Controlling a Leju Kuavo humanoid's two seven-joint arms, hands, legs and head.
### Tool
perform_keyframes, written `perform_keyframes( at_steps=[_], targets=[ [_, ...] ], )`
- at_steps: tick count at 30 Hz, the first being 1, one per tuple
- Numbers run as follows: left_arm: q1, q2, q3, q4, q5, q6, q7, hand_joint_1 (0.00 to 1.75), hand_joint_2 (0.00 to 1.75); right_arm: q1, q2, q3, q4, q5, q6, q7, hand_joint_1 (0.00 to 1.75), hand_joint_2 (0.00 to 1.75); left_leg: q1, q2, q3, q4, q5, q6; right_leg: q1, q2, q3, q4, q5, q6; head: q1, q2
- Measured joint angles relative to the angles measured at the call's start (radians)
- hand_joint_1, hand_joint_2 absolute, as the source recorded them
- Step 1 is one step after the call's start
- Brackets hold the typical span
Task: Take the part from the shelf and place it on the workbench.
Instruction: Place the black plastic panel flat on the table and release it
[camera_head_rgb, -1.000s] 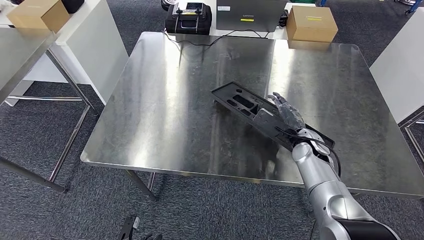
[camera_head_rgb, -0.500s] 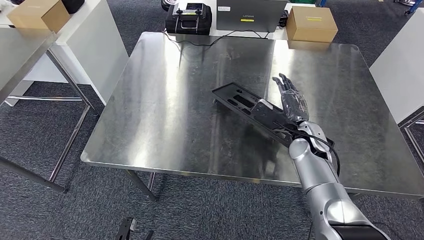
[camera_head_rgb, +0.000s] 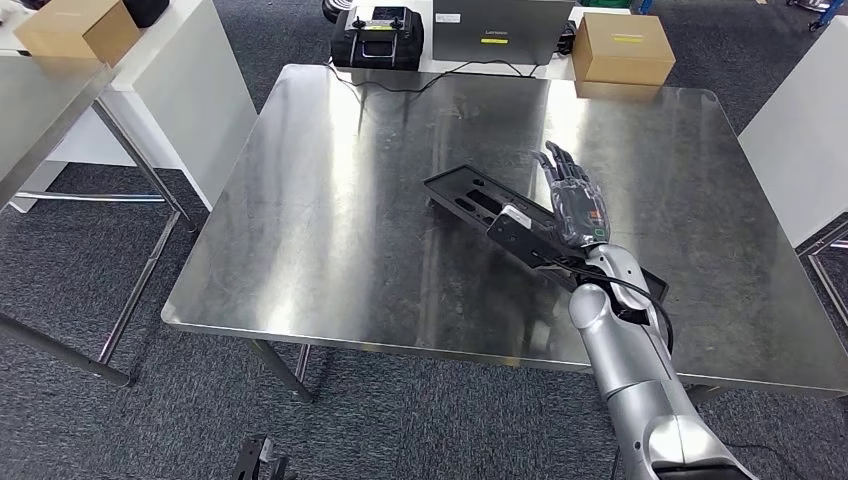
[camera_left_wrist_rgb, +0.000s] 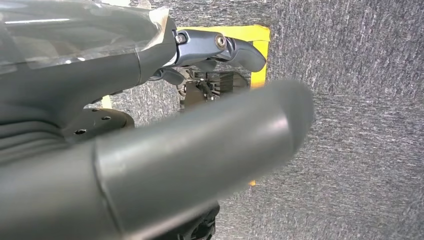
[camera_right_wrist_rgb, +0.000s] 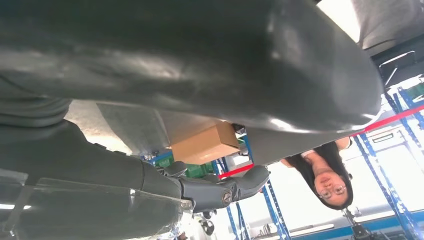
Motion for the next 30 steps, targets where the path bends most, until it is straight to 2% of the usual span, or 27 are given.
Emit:
perform_keyframes(
  at_steps=[9,12,16,18,21,22,23,24,26,27,28,30],
  targets=[
    [-0.002,0.005,0.001,0.0,0.005,-0.019,0.026,0.0,0.0,0.009,-0.003,0.019,-0.041,-0.017,0.0,0.015,0.0,0.0,-0.002,0.0,0.0,0.005,-0.004,0.004,-0.001,0.0,0.002,0.0,-0.002,0.003,0.0,0.0],
    [-0.002,0.006,0.001,0.0,0.004,-0.021,0.027,0.0,0.0,0.015,-0.007,0.022,-0.055,-0.022,0.0,0.017,0.0,0.0,-0.002,0.0,-0.001,0.01,-0.008,0.009,-0.001,0.0,0.004,0.0,-0.003,0.006,0.0,0.0],
    [-0.003,0.008,0.001,0.0,0.0,-0.027,0.029,0.0,0.0,0.024,-0.014,0.026,-0.077,-0.027,-0.002,0.016,0.0,0.0,0.001,0.001,0.004,0.01,-0.01,0.019,-0.001,0.0,0.007,0.003,-0.008,0.016,0.0,0.0],
    [-0.005,0.008,0.001,0.0,-0.002,-0.03,0.032,0.0,0.0,0.026,-0.02,0.027,-0.089,-0.031,-0.008,0.016,0.0,0.0,0.008,0.002,0.011,0.002,-0.006,0.025,0.0,0.0,-0.017,0.054,-0.037,0.017,0.002,0.0],
    [-0.01,0.008,0.001,-0.001,-0.007,-0.036,0.035,0.0,0.0,0.044,-0.035,0.028,-0.103,-0.037,-0.014,0.016,0.0,0.0,0.01,0.002,0.013,0.0,-0.005,0.029,-0.006,0.0,-0.119,0.263,-0.119,0.014,0.005,0.0],
    [-0.01,0.008,0.001,-0.001,-0.009,-0.037,0.035,0.0,0.0,0.055,-0.04,0.029,-0.109,-0.038,-0.015,0.016,0.0,0.0,0.01,0.001,0.013,0.0,-0.005,0.029,-0.009,0.0,-0.145,0.312,-0.13,0.019,0.005,0.0],
    [-0.011,0.008,0.001,-0.001,-0.01,-0.038,0.036,0.0,0.0,0.065,-0.045,0.029,-0.116,-0.039,-0.015,0.016,0.0,0.0,0.011,0.001,0.013,0.001,-0.005,0.029,-0.012,0.0,-0.152,0.321,-0.125,0.027,0.006,0.0],
    [-0.011,0.008,0.001,-0.001,-0.01,-0.038,0.036,0.0,0.0,0.073,-0.048,0.029,-0.123,-0.04,-0.015,0.017,0.0,0.0,0.011,0.0,0.013,0.002,-0.006,0.028,-0.015,0.0,-0.137,0.286,-0.103,0.037,0.006,0.0],
    [-0.012,0.008,0.001,-0.001,-0.011,-0.039,0.037,0.0,0.0,0.08,-0.056,0.029,-0.138,-0.041,-0.017,0.018,0.0,0.0,0.012,0.0,0.011,0.01,-0.01,0.022,-0.021,-0.002,-0.063,0.137,-0.044,0.054,0.007,0.0],
    [-0.014,0.008,0.001,-0.001,-0.012,-0.039,0.037,0.0,0.0,0.082,-0.059,0.029,-0.145,-0.042,-0.02,0.019,0.0,0.0,0.011,0.001,0.01,0.015,-0.012,0.017,-0.02,-0.002,-0.031,0.08,-0.021,0.054,0.006,0.0],
    [-0.015,0.008,0.001,-0.001,-0.013,-0.039,0.037,0.0,0.0,0.086,-0.062,0.029,-0.151,-0.044,-0.023,0.02,0.0,0.0,0.009,0.001,0.008,0.022,-0.015,0.012,-0.02,-0.002,-0.011,0.043,-0.009,0.05,0.006,0.0],
    [-0.018,0.008,0.001,-0.001,-0.015,-0.039,0.037,0.0,0.0,0.096,-0.067,0.027,-0.16,-0.047,-0.028,0.021,0.0,0.0,0.009,0.0,0.004,0.03,-0.017,0.002,-0.016,0.0,-0.01,0.038,-0.005,0.035,0.003,0.0]
  ],
)
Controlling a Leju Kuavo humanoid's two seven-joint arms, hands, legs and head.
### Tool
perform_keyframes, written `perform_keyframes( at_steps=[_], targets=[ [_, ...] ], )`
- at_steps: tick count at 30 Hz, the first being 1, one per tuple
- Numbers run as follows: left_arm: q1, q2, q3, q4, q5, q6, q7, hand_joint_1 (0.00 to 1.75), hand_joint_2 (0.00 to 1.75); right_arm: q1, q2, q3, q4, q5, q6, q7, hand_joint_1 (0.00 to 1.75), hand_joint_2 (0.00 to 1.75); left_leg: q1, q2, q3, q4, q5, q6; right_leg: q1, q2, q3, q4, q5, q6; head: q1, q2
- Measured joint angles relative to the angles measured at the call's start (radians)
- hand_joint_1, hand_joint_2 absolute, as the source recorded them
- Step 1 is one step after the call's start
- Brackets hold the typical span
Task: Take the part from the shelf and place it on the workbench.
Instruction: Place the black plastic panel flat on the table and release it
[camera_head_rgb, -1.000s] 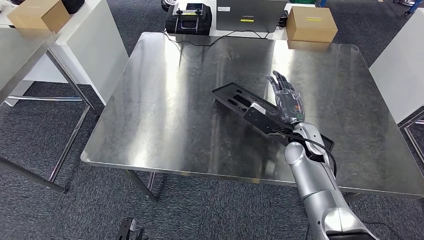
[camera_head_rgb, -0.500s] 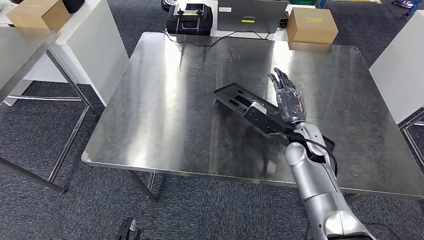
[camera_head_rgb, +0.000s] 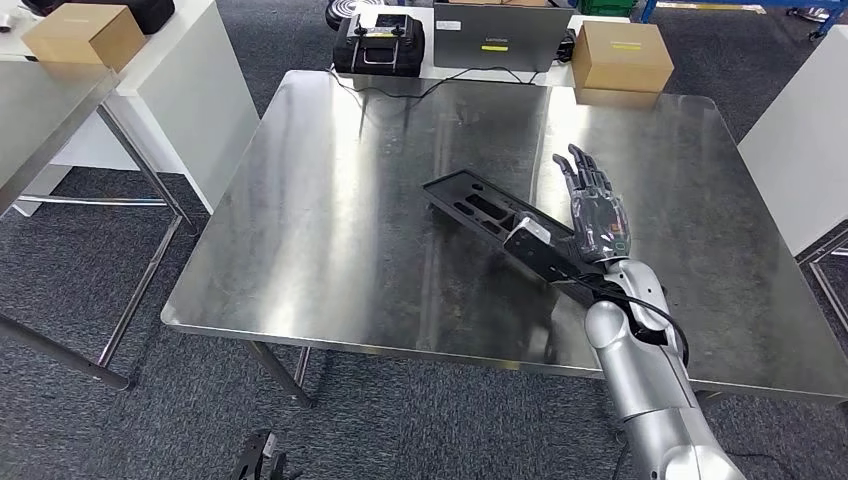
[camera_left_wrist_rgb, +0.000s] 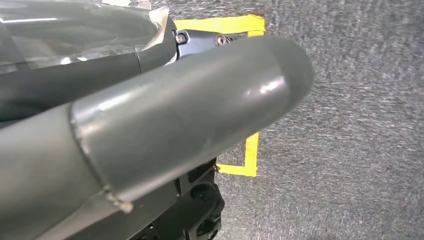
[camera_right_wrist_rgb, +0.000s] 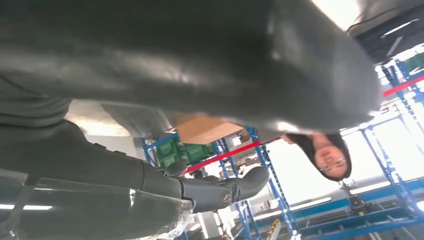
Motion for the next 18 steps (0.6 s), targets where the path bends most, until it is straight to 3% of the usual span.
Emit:
perform_keyframes(
  at_steps=[2,3,6,7,8,9,12,13,16,18],
  targets=[
    [-0.001,0.002,0.0,0.0,-0.004,0.0,0.001,0.0,0.0,0.009,-0.005,-0.002,-0.012,-0.002,-0.002,0.001,0.0,0.0,0.003,-0.001,-0.008,0.014,-0.013,-0.012,-0.007,0.0,-0.004,-0.004,0.002,-0.014,-0.002,0.0],
    [-0.002,0.003,0.0,0.0,-0.006,0.0,0.001,0.0,0.0,0.012,-0.006,-0.003,-0.018,-0.003,-0.003,0.002,0.0,0.0,0.006,-0.001,-0.018,0.04,-0.037,-0.019,-0.01,0.0,-0.007,-0.006,0.007,-0.021,-0.005,0.0],
    [-0.005,0.004,0.0,0.0,-0.009,-0.001,0.004,0.0,0.0,0.022,-0.009,-0.003,-0.031,-0.002,-0.003,0.003,0.0,0.0,0.014,0.0,-0.087,0.221,-0.155,-0.037,-0.011,-0.001,-0.02,-0.005,0.017,-0.034,-0.014,0.0],
    [-0.005,0.004,-0.001,0.0,-0.009,-0.001,0.005,0.0,0.0,0.027,-0.01,-0.004,-0.034,-0.002,-0.003,0.003,0.0,0.0,0.017,0.0,-0.104,0.272,-0.176,-0.041,-0.01,-0.001,-0.026,-0.004,0.02,-0.036,-0.014,0.0],
    [-0.005,0.004,-0.001,0.0,-0.01,-0.001,0.006,0.0,0.0,0.031,-0.011,-0.004,-0.035,-0.002,-0.003,0.003,0.0,0.0,0.02,0.001,-0.106,0.292,-0.178,-0.043,-0.01,-0.001,-0.032,-0.001,0.023,-0.036,-0.014,0.0],
    [-0.006,0.004,-0.001,0.0,-0.01,-0.001,0.006,0.0,0.0,0.034,-0.012,-0.004,-0.037,-0.002,-0.003,0.003,0.0,0.0,0.022,0.001,-0.086,0.271,-0.161,-0.044,-0.01,-0.001,-0.037,0.002,0.025,-0.035,-0.014,0.0],
    [-0.011,0.004,-0.001,0.0,-0.01,-0.001,0.006,0.0,0.0,0.037,-0.014,-0.008,-0.044,-0.002,-0.003,0.004,0.0,0.0,0.025,0.0,0.037,0.077,-0.089,-0.041,-0.011,-0.001,-0.048,0.011,0.032,-0.025,-0.014,0.0],
    [-0.013,0.004,-0.001,0.0,-0.01,-0.001,0.007,0.0,0.0,0.037,-0.015,-0.01,-0.048,-0.002,-0.003,0.004,0.0,0.0,0.023,-0.002,0.059,0.037,-0.079,-0.038,-0.01,-0.001,-0.05,0.013,0.036,-0.02,-0.014,0.0],
    [-0.016,0.004,-0.001,0.0,-0.012,-0.002,0.008,0.0,0.0,0.039,-0.017,-0.013,-0.054,-0.002,-0.003,0.005,0.0,0.0,0.015,-0.004,0.056,0.024,-0.069,-0.02,-0.007,-0.001,-0.055,0.011,0.049,0.002,-0.012,0.0],
    [-0.019,0.004,-0.001,0.0,-0.014,-0.002,0.009,0.0,0.0,0.042,-0.021,-0.015,-0.057,-0.002,-0.003,0.006,0.0,0.0,0.016,-0.002,0.044,0.018,-0.053,0.0,-0.009,-0.001,-0.074,0.033,0.028,0.007,-0.01,0.0]
  ],
)
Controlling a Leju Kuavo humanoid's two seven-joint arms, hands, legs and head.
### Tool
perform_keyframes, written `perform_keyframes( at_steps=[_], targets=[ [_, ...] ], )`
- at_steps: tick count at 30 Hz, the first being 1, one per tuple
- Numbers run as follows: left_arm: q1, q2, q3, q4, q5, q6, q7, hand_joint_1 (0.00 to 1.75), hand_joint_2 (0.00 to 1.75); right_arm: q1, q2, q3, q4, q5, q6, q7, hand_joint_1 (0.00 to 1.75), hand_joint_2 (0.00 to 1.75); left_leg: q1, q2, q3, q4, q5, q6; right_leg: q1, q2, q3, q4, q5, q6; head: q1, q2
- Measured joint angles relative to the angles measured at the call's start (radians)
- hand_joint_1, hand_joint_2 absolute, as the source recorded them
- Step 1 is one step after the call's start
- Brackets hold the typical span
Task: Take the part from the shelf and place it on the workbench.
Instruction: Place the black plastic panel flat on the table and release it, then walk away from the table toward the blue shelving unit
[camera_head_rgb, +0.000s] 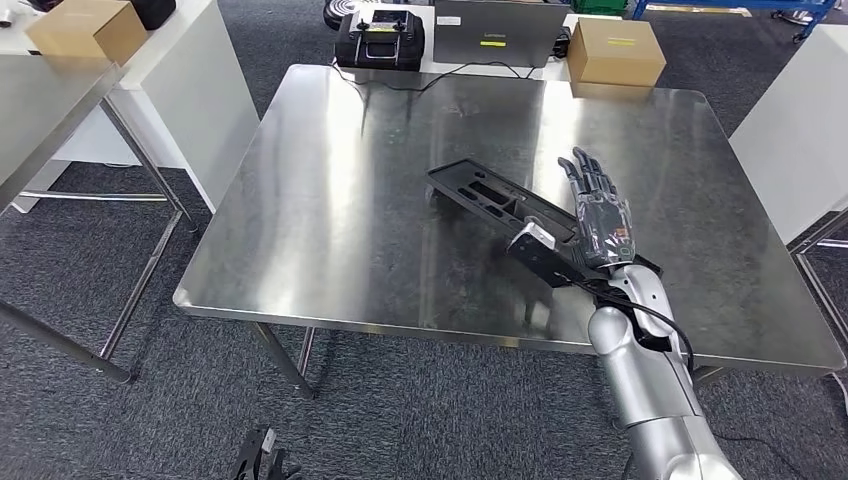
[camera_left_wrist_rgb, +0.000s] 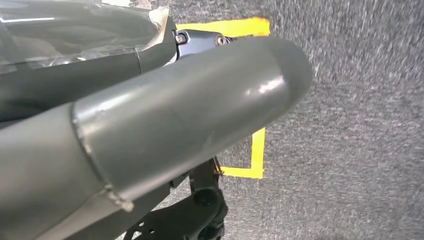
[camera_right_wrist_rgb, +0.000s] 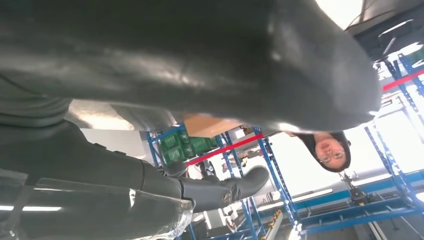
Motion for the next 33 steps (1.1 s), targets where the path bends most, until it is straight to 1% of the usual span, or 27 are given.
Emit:
perform_keyframes(
  at_steps=[1,3,4,5,6,7,8,9,10,11,13,14,15,16,18,19,20,21,22,23,24,25,26,28,30,31,33],
  targets=[
    [-0.001,0.0,0.0,0.0,-0.001,0.0,0.0,0.0,0.0,0.002,-0.002,-0.001,-0.002,0.0,0.0,0.001,0.0,0.0,0.001,0.001,-0.008,-0.003,0.01,0.009,-0.001,0.0,-0.019,0.041,-0.031,-0.004,0.002,0.0],
    [-0.002,0.0,0.0,0.0,-0.002,-0.001,0.001,0.0,0.0,0.008,-0.004,-0.003,-0.007,0.002,-0.001,0.003,0.0,0.0,-0.002,0.002,-0.028,-0.002,0.025,0.02,-0.001,0.0,-0.068,0.174,-0.109,-0.013,0.005,0.0],
    [-0.002,0.0,0.0,0.0,-0.003,-0.001,0.002,0.0,0.0,0.013,-0.005,-0.004,-0.01,0.004,-0.001,0.005,0.0,0.0,-0.004,0.003,-0.039,-0.002,0.033,0.021,-0.001,0.0,-0.086,0.238,-0.136,-0.012,0.006,0.0],
    [-0.002,-0.001,0.0,0.0,-0.003,-0.002,0.002,0.0,0.0,0.019,-0.005,-0.006,-0.014,0.007,-0.001,0.006,0.0,0.0,-0.006,0.003,-0.049,-0.001,0.041,0.022,0.0,0.0,-0.089,0.273,-0.149,-0.009,0.006,0.0],
    [-0.002,-0.001,0.0,0.0,-0.003,-0.002,0.003,0.0,0.0,0.025,-0.006,-0.009,-0.019,0.01,-0.001,0.007,0.0,0.0,-0.008,0.003,-0.059,-0.001,0.049,0.022,0.001,0.0,-0.07,0.266,-0.145,-0.004,0.007,0.0],
    [-0.002,-0.001,0.0,0.0,-0.003,-0.002,0.004,0.0,0.0,0.03,-0.006,-0.011,-0.026,0.014,-0.001,0.007,0.0,0.0,-0.01,0.003,-0.069,-0.001,0.057,0.021,0.003,0.0,-0.032,0.224,-0.131,0.001,0.007,0.0],
    [-0.002,-0.001,0.0,0.0,-0.003,-0.003,0.004,0.0,0.0,0.032,-0.006,-0.013,-0.034,0.017,-0.001,0.007,0.0,0.0,-0.012,0.003,-0.076,-0.001,0.064,0.02,0.005,-0.001,0.021,0.15,-0.114,0.001,0.007,0.0],
    [-0.002,-0.002,0.0,0.0,-0.003,-0.004,0.005,0.0,0.0,0.032,-0.006,-0.014,-0.043,0.019,-0.001,0.008,0.0,0.0,-0.015,0.003,-0.082,0.0,0.07,0.017,0.01,-0.001,0.076,0.07,-0.105,-0.004,0.007,0.0],
    [-0.003,-0.003,0.0,0.0,-0.004,-0.004,0.005,0.0,0.0,0.032,-0.005,-0.016,-0.051,0.022,-0.001,0.008,0.0,0.0,-0.016,0.003,-0.086,-0.001,0.077,0.013,0.014,-0.003,0.115,0.012,-0.097,-0.008,0.006,0.0],
    [-0.003,-0.004,0.0,0.0,-0.004,-0.004,0.006,0.0,0.0,0.032,-0.005,-0.017,-0.058,0.024,-0.001,0.008,0.0,0.0,-0.017,0.004,-0.088,-0.001,0.084,0.008,0.018,-0.004,0.137,-0.023,-0.095,-0.013,0.007,0.0],
    [-0.003,-0.005,0.0,0.0,-0.004,-0.004,0.006,0.0,0.0,0.035,-0.005,-0.02,-0.067,0.028,-0.001,0.009,0.0,0.0,-0.016,0.004,-0.09,-0.004,0.097,-0.005,0.02,-0.006,0.133,-0.037,-0.085,-0.02,0.008,0.0],
    [-0.003,-0.005,0.0,0.0,-0.004,-0.004,0.006,0.0,0.0,0.036,-0.005,-0.02,-0.071,0.03,-0.001,0.01,0.0,0.0,-0.015,0.004,-0.094,-0.002,0.096,-0.011,0.017,-0.007,0.128,-0.041,-0.078,-0.026,0.01,0.0],
    [-0.003,-0.004,0.0,0.0,-0.004,-0.004,0.006,0.0,0.0,0.037,-0.004,-0.021,-0.075,0.032,-0.001,0.01,0.0,0.0,-0.013,0.003,-0.102,0.011,0.077,-0.018,0.012,-0.008,0.122,-0.045,-0.068,-0.034,0.009,0.0],
    [-0.003,-0.003,0.0,0.0,-0.004,-0.004,0.006,0.0,0.0,0.039,-0.003,-0.021,-0.081,0.034,-0.002,0.011,0.0,0.0,-0.011,0.003,-0.115,0.043,0.041,-0.024,0.007,-0.009,0.115,-0.048,-0.056,-0.042,0.007,0.0],
    [-0.003,-0.001,0.0,0.0,-0.004,-0.004,0.006,0.0,0.0,0.045,-0.001,-0.021,-0.089,0.036,-0.002,0.011,0.0,0.0,-0.003,0.003,-0.152,0.161,-0.057,-0.037,0.005,-0.01,0.093,-0.047,-0.035,-0.049,0.002,0.0],
    [-0.002,-0.001,0.0,0.0,-0.004,-0.004,0.006,0.0,0.0,0.051,-0.001,-0.021,-0.093,0.036,-0.003,0.011,0.0,0.0,0.001,0.003,-0.168,0.225,-0.09,-0.044,0.005,-0.011,0.08,-0.046,-0.025,-0.048,0.0,0.0],
    [-0.002,-0.001,0.0,0.0,-0.004,-0.004,0.007,0.0,0.0,0.059,-0.001,-0.021,-0.098,0.036,-0.004,0.011,0.0,0.0,0.005,0.003,-0.174,0.269,-0.101,-0.049,0.004,-0.011,0.067,-0.045,-0.016,-0.045,0.0,0.0],
    [-0.001,0.0,0.0,0.0,-0.004,-0.004,0.007,0.0,0.0,0.07,-0.001,-0.021,-0.106,0.036,-0.004,0.011,0.0,0.0,0.01,0.004,-0.164,0.282,-0.093,-0.054,0.003,-0.011,0.055,-0.043,-0.008,-0.042,-0.001,0.0],
    [-0.001,0.0,0.0,0.0,-0.003,-0.004,0.007,0.0,0.0,0.082,0.0,-0.021,-0.119,0.035,-0.006,0.01,0.0,0.0,0.014,0.004,-0.133,0.255,-0.069,-0.058,0.0,-0.012,0.043,-0.039,-0.001,-0.037,-0.001,0.0],
    [-0.001,0.001,0.0,0.0,-0.002,-0.002,0.007,0.0,0.0,0.096,0.0,-0.022,-0.134,0.034,-0.008,0.008,0.0,0.0,0.018,0.004,-0.086,0.197,-0.044,-0.062,-0.003,-0.012,0.033,-0.034,0.004,-0.032,-0.001,0.0],
    [-0.001,0.0,0.0,0.0,-0.001,-0.001,0.006,0.0,0.0,0.111,0.001,-0.023,-0.153,0.031,-0.01,0.006,0.0,0.0,0.02,0.003,-0.034,0.125,-0.033,-0.067,-0.004,-0.012,0.023,-0.029,0.009,-0.025,-0.002,0.0],
    [-0.001,0.0,0.0,0.0,0.002,0.0,0.005,0.0,0.0,0.126,0.002,-0.024,-0.172,0.029,-0.013,0.004,0.0,0.0,0.02,0.001,0.006,0.065,-0.029,-0.066,-0.004,-0.012,0.016,-0.026,0.015,-0.017,-0.003,0.0],
    [-0.001,0.0,0.0,0.0,0.004,0.001,0.004,0.0,0.0,0.139,0.004,-0.025,-0.192,0.026,-0.015,0.002,0.0,0.0,0.017,-0.001,0.029,0.025,-0.033,-0.063,-0.003,-0.013,0.012,-0.024,0.021,-0.008,-0.003,0.0],
    [0.001,0.001,0.0,0.0,0.008,0.002,0.001,0.0,0.0,0.168,0.007,-0.025,-0.23,0.021,-0.02,-0.002,0.0,0.0,0.008,-0.004,0.03,0.004,-0.031,-0.046,-0.003,-0.013,0.009,-0.031,0.039,0.011,-0.003,0.0],
    [0.003,0.001,0.0,0.0,0.011,0.002,-0.002,0.0,0.0,0.199,0.009,-0.025,-0.265,0.017,-0.022,-0.004,0.0,0.0,0.007,-0.002,0.018,-0.005,-0.011,-0.019,-0.007,-0.011,-0.002,-0.028,0.034,0.02,-0.002,0.0],
    [0.003,0.002,0.0,0.0,0.012,0.003,-0.003,0.0,0.0,0.212,0.01,-0.025,-0.279,0.017,-0.022,-0.005,0.0,0.0,0.007,0.0,0.01,-0.01,0.001,-0.005,-0.008,-0.01,-0.017,0.001,0.008,0.017,0.0,0.0],
    [0.003,0.001,0.001,0.0,0.013,0.003,-0.004,0.0,0.0,0.229,0.011,-0.025,-0.3,0.016,-0.023,-0.005,0.0,0.0,0.006,0.003,-0.013,-0.012,0.022,0.01,-0.006,-0.007,-0.064,0.125,-0.076,0.007,0.005,0.0]
  ],
)
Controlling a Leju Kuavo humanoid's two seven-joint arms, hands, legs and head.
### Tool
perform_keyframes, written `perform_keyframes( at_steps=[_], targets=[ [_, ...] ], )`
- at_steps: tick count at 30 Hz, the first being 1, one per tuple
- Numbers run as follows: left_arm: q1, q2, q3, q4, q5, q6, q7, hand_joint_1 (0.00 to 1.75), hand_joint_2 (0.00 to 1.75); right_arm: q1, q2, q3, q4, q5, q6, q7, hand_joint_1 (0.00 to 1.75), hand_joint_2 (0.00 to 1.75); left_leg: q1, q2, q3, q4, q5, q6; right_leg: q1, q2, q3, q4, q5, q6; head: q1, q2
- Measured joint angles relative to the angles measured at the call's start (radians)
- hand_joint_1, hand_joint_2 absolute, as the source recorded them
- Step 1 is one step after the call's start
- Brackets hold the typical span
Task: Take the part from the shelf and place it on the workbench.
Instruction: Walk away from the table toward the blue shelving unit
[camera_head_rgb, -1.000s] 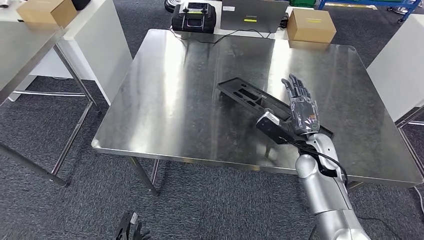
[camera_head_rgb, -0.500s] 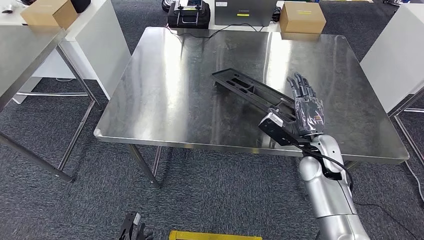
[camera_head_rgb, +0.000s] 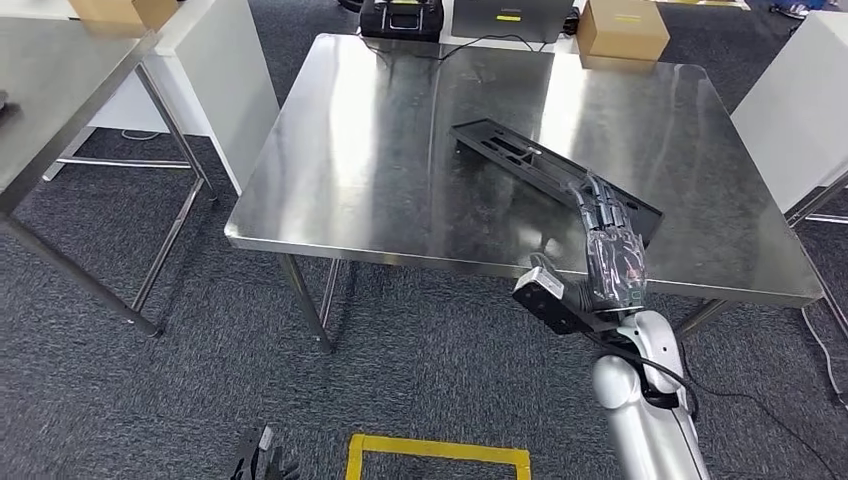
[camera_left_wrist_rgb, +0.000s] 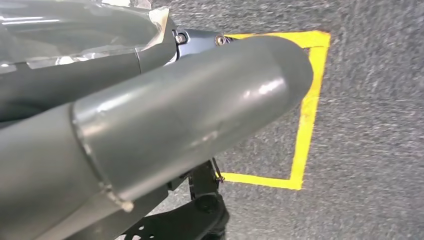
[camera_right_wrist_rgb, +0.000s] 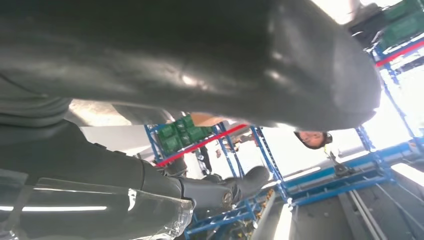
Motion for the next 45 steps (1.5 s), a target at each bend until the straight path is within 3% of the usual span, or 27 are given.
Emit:
perform_keyframes(
  at_steps=[2,3,5,7,8,10,12,13,16,17,18,19,20,21,23,25,27,28,29,31,33,34,36,38,39,41,45],
  targets=[
    [0.001,0.0,0.0,0.0,0.0,0.0,0.0,0.0,0.0,0.013,0.0,0.0,-0.014,-0.001,0.0,0.0,0.0,0.0,-0.003,0.001,-0.025,0.0,0.02,0.003,0.002,0.002,-0.032,0.129,-0.056,0.002,0.002,0.0],
    [0.001,0.0,0.0,0.0,0.0,0.0,0.0,0.0,0.0,0.019,0.0,0.0,-0.019,-0.001,0.0,0.0,0.0,0.0,-0.005,0.001,-0.038,0.0,0.029,0.003,0.003,0.002,-0.023,0.148,-0.06,0.008,0.002,0.0],
    [0.002,0.0,0.0,0.0,0.001,0.0,0.0,0.0,0.0,0.026,0.0,0.0,-0.03,-0.006,0.0,-0.001,0.0,0.0,-0.007,0.001,-0.057,0.0,0.046,0.0,0.006,0.002,0.059,0.058,-0.029,0.016,0.003,0.0],
    [0.002,-0.001,0.0,0.0,0.002,0.0,-0.003,0.0,0.0,0.033,0.002,0.0,-0.05,-0.017,-0.003,-0.005,0.0,0.0,-0.01,0.0,-0.068,0.001,0.059,-0.006,0.012,0.002,0.166,-0.101,-0.011,0.008,0.002,0.0],
    [0.002,-0.002,0.0,0.0,0.003,0.0,-0.005,0.0,0.0,0.042,0.003,-0.001,-0.065,-0.024,-0.008,-0.007,0.0,0.0,-0.01,0.0,-0.07,0.0,0.066,-0.011,0.017,0.002,0.198,-0.151,-0.011,0.001,0.002,0.0],
    [0.005,-0.003,0.0,0.0,0.004,0.002,-0.008,0.0,0.0,0.076,0.007,-0.005,-0.104,-0.036,-0.024,-0.009,0.0,0.0,-0.009,0.0,-0.073,-0.003,0.08,-0.025,0.024,0.002,0.212,-0.179,-0.01,-0.01,0.003,0.0],
    [0.01,-0.002,0.003,0.0,0.008,0.004,-0.011,0.0,0.0,0.118,0.016,-0.012,-0.152,-0.045,-0.043,-0.008,0.0,0.0,-0.007,-0.002,-0.08,-0.001,0.075,-0.038,0.016,0.0,0.202,-0.187,0.008,-0.025,0.006,0.0],
    [0.014,-0.001,0.005,0.0,0.011,0.006,-0.013,0.0,0.0,0.14,0.022,-0.017,-0.178,-0.048,-0.053,-0.008,0.0,0.0,-0.007,-0.003,-0.089,0.019,0.048,-0.044,0.011,-0.002,0.196,-0.191,0.019,-0.036,0.003,0.0],
    [0.022,0.0,0.015,0.0,0.018,0.01,-0.021,0.0,0.0,0.22,0.044,-0.037,-0.255,-0.057,-0.082,-0.004,0.0,0.0,-0.002,-0.002,-0.136,0.19,-0.097,-0.06,0.007,-0.007,0.166,-0.192,0.047,-0.051,-0.005,0.0],
    [0.024,0.001,0.018,0.0,0.02,0.01,-0.023,0.0,0.0,0.248,0.051,-0.047,-0.278,-0.062,-0.088,-0.003,0.0,0.0,0.0,-0.001,-0.146,0.25,-0.123,-0.064,0.007,-0.009,0.154,-0.19,0.056,-0.05,-0.005,0.0],
    [0.026,0.001,0.021,0.0,0.022,0.011,-0.025,0.0,0.0,0.275,0.058,-0.058,-0.298,-0.067,-0.093,-0.002,0.0,0.0,0.003,-0.001,-0.144,0.287,-0.123,-0.068,0.007,-0.01,0.14,-0.188,0.065,-0.048,-0.005,0.0],
    [0.028,0.001,0.023,0.0,0.023,0.011,-0.026,0.0,0.0,0.297,0.065,-0.067,-0.316,-0.073,-0.097,-0.001,0.0,0.0,0.005,0.0,-0.125,0.29,-0.1,-0.071,0.005,-0.011,0.126,-0.184,0.073,-0.045,-0.006,0.0],
    [0.029,0.002,0.024,0.0,0.024,0.011,-0.027,0.0,0.0,0.316,0.071,-0.077,-0.331,-0.079,-0.099,-0.001,0.0,0.0,0.008,0.0,-0.088,0.256,-0.07,-0.073,0.003,-0.011,0.113,-0.181,0.081,-0.041,-0.005,0.0],
    [0.029,0.002,0.025,0.0,0.024,0.011,-0.027,0.0,0.0,0.332,0.076,-0.087,-0.344,-0.089,-0.098,-0.001,0.0,0.0,0.011,0.0,-0.035,0.194,-0.05,-0.075,0.001,-0.01,0.102,-0.177,0.088,-0.035,-0.006,0.0],
    [0.028,0.002,0.026,0.0,0.022,0.011,-0.027,0.0,0.0,0.356,0.093,-0.117,-0.363,-0.128,-0.086,0.0,0.0,0.0,0.009,-0.004,0.07,0.047,-0.055,-0.073,0.001,-0.009,0.089,-0.171,0.102,-0.02,-0.006,0.0],
    [0.027,0.001,0.028,0.0,0.017,0.011,-0.026,0.0,0.0,0.369,0.116,-0.166,-0.361,-0.182,-0.068,0.0,0.0,0.0,0.0,-0.01,0.111,-0.023,-0.075,-0.061,0.001,-0.01,0.086,-0.173,0.117,-0.002,-0.006,0.0],
    [0.027,0.0,0.028,0.0,0.007,0.01,-0.022,0.0,0.0,0.371,0.134,-0.237,-0.318,-0.229,-0.062,-0.005,0.0,0.0,-0.002,-0.008,0.1,-0.029,-0.063,-0.038,0.0,-0.009,0.079,-0.173,0.123,0.011,-0.007,0.0],
    [0.027,0.0,0.028,0.0,0.003,0.008,-0.018,0.0,0.0,0.367,0.139,-0.282,-0.277,-0.245,-0.065,-0.011,0.0,0.0,-0.002,-0.006,0.09,-0.031,-0.051,-0.025,-0.001,-0.008,0.068,-0.156,0.104,0.011,-0.005,0.0],
    [0.025,0.0,0.028,0.0,-0.002,0.006,-0.015,0.0,0.0,0.36,0.142,-0.331,-0.223,-0.255,-0.074,-0.018,0.0,0.0,0.0,-0.003,0.078,-0.034,-0.039,-0.013,-0.001,-0.007,0.051,-0.119,0.071,0.007,-0.003,0.0],
    [0.023,-0.001,0.028,0.0,-0.009,0.002,-0.007,0.0,0.0,0.333,0.144,-0.424,-0.093,-0.263,-0.111,-0.029,0.0,0.0,-0.002,0.0,0.049,-0.034,-0.015,-0.002,-0.001,-0.004,0.008,0.008,-0.016,-0.001,0.003,0.0],
    [0.021,-0.003,0.028,0.0,-0.016,0.0,0.0,0.0,0.0,0.295,0.14,-0.518,0.077,-0.268,-0.169,-0.037,0.0,0.0,-0.005,0.002,0.019,-0.032,0.009,0.0,0.0,-0.001,-0.008,0.116,-0.051,0.009,0.004,0.0],
    [0.02,-0.004,0.028,0.0,-0.021,0.0,0.002,0.0,0.0,0.276,0.134,-0.566,0.174,-0.274,-0.195,-0.039,0.0,0.0,-0.006,0.002,0.003,-0.031,0.02,-0.001,0.0,0.0,0.008,0.125,-0.04,0.017,0.005,0.0],
    [0.018,-0.005,0.028,0.0,-0.027,-0.001,0.006,0.0,0.0,0.245,0.122,-0.647,0.343,-0.29,-0.227,-0.042,0.0,0.0,-0.008,0.001,-0.022,-0.027,0.04,-0.004,0.002,0.0,0.096,0.029,-0.001,0.027,0.006,0.0],
    [0.015,-0.007,0.028,-0.001,-0.031,-0.002,0.009,0.0,0.0,0.22,0.113,-0.706,0.47,-0.298,-0.238,-0.041,0.0,0.0,-0.012,0.0,-0.039,-0.024,0.057,-0.013,0.008,0.002,0.206,-0.124,-0.003,0.011,0.005,0.0],
    [0.013,-0.008,0.028,-0.001,-0.033,-0.002,0.01,0.0,0.0,0.208,0.11,-0.728,0.525,-0.299,-0.237,-0.029,0.0,0.0,-0.013,0.002,-0.042,-0.023,0.064,-0.019,0.011,0.003,0.234,-0.175,-0.014,-0.001,0.004,0.0],
    [0.009,-0.01,0.028,-0.001,-0.036,-0.002,0.011,0.0,0.0,0.192,0.105,-0.76,0.613,-0.296,-0.222,0.018,0.0,0.0,-0.011,0.005,-0.044,-0.025,0.077,-0.029,0.016,0.005,0.24,-0.202,-0.02,-0.016,0.002,0.0],
    [0.008,-0.011,0.028,-0.002,-0.037,-0.003,0.011,0.0,0.0,0.188,0.103,-0.772,0.65,-0.294,-0.21,0.048,0.0,0.0,-0.009,0.006,-0.045,-0.026,0.083,-0.034,0.017,0.006,0.233,-0.201,-0.018,-0.021,0.003,0.0]
  ],
)
